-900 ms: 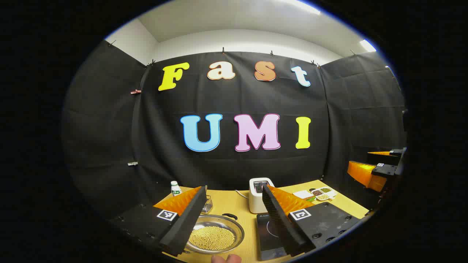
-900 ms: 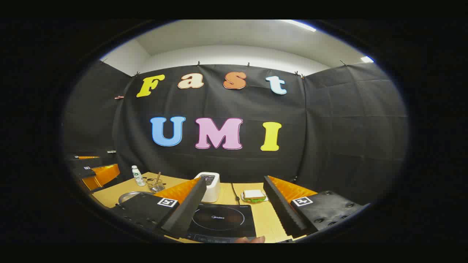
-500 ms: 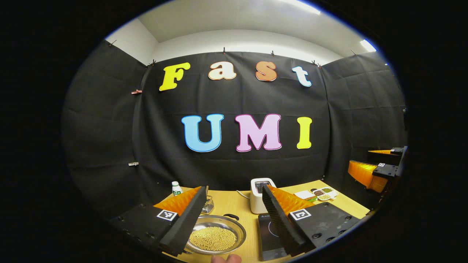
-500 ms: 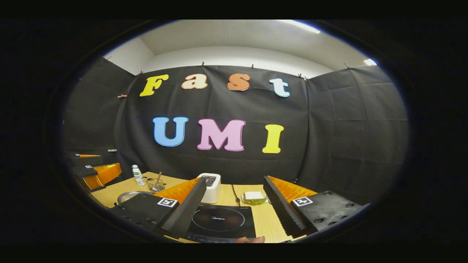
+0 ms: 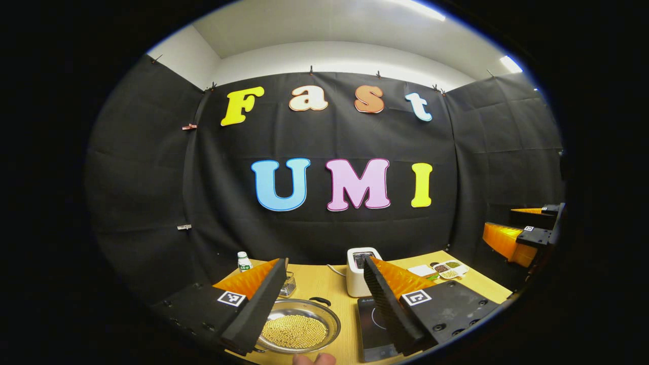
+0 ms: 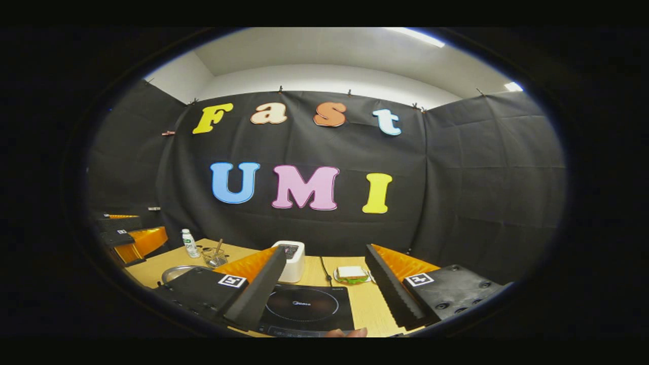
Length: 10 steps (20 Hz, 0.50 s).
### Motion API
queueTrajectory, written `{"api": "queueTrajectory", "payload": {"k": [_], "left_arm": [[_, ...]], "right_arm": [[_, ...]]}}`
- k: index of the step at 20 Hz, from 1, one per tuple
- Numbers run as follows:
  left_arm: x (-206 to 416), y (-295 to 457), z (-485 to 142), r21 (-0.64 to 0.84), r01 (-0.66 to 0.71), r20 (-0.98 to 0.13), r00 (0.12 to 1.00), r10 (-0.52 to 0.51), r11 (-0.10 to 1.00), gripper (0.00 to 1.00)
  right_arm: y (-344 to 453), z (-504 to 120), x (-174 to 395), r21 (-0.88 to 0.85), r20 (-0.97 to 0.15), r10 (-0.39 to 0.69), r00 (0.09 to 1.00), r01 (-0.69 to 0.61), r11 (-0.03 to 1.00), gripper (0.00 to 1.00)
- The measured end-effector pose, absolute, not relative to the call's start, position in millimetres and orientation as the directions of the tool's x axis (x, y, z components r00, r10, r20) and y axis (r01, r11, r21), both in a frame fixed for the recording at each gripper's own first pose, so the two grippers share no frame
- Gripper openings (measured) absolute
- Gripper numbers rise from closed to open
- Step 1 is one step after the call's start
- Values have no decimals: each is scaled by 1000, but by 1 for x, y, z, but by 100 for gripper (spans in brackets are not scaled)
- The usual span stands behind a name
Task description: First push the handle of the pot to place it horizontally, then grasp the pot with both hands and set it on the induction cooktop.
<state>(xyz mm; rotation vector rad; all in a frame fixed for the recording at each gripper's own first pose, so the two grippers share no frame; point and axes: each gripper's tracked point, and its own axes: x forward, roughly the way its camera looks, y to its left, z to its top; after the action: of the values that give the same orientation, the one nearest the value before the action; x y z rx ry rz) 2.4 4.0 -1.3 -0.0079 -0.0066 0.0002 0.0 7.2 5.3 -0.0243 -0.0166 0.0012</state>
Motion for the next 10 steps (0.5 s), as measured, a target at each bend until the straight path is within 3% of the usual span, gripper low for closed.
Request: {"api": "queueTrajectory", "payload": {"k": [8,10], "left_arm": [[-4,-3,7,3,25,42,999,-26,1000,96],[-7,-9,5,1,53,42,998,-53,999,67]], "right_arm": [[6,6,-5,-27,19,2,1000,-1,1000,99],[7,4,-6,-33,16,5,1000,-4,999,97]]}}
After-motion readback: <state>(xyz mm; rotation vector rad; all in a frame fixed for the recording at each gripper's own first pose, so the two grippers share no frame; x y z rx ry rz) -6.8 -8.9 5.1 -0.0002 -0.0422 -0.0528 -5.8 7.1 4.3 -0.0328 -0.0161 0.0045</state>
